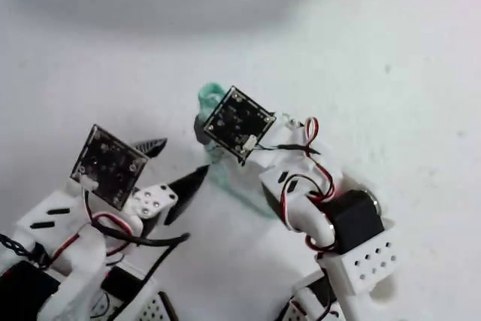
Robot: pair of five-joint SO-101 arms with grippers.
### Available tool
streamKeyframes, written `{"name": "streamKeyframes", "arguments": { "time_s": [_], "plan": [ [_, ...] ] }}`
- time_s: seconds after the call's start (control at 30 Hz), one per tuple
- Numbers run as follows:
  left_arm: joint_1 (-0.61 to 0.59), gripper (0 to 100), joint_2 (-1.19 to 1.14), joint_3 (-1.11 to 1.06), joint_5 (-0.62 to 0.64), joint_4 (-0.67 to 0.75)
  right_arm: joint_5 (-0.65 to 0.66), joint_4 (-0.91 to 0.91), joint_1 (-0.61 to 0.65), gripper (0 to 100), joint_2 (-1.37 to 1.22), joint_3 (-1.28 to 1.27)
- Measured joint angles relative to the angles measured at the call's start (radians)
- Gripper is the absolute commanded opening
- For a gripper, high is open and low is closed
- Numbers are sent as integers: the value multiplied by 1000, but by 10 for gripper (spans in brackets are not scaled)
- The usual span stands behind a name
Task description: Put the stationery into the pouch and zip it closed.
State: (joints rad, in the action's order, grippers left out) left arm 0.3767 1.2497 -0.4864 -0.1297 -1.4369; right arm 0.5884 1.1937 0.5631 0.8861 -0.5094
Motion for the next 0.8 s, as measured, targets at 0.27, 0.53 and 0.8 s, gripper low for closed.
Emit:
{"name": "streamKeyframes", "arguments": {
  "time_s": [0.27,0.53,0.8],
  "plan": [
    [5,190,-2,-195,3,233,0,2,14,21,8,-5],
    [5,23,-18,-387,3,474,0,3,48,21,8,-5],
    [-18,23,-17,-393,-26,489,-2,37,48,21,8,0]
  ]
}}
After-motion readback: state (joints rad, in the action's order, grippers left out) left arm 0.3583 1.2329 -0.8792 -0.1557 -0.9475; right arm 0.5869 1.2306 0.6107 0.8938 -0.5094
